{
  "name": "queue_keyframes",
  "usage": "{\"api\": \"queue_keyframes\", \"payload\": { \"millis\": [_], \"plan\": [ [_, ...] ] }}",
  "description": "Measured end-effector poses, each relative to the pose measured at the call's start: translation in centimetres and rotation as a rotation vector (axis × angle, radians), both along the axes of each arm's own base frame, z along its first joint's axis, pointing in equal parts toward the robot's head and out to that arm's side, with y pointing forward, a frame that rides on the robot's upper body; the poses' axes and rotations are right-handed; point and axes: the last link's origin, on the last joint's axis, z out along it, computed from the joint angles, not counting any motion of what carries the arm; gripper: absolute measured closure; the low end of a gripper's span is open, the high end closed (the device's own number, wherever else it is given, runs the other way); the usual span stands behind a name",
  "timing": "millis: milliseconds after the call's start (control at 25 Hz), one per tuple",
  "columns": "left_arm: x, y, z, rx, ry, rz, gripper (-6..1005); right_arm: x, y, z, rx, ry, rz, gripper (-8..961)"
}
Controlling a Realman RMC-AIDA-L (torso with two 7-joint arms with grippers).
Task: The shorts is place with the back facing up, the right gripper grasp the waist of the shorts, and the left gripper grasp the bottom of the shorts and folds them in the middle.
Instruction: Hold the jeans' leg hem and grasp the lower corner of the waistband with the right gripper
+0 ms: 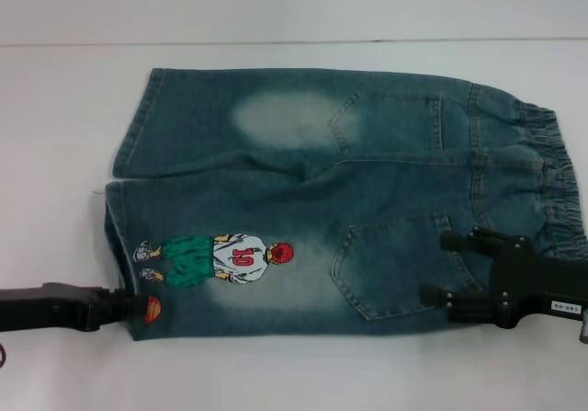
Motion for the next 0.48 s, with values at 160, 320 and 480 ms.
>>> {"api": "queue_keyframes", "payload": {
  "millis": [160, 320, 480],
  "plan": [
    [0.12, 0.07, -0.13, -0.006, 0.004, -0.005, 731, 0.00, 0.00, 0.00, 0.000, 0.000, 0.000, 17],
    [0.07, 0.19, -0.04, 0.004, 0.005, -0.002, 741, 0.00, 0.00, 0.00, 0.000, 0.000, 0.000, 17],
    [0.04, 0.33, 0.25, 0.014, 0.010, -0.002, 752, 0.00, 0.00, 0.00, 0.000, 0.000, 0.000, 17]
  ]
}}
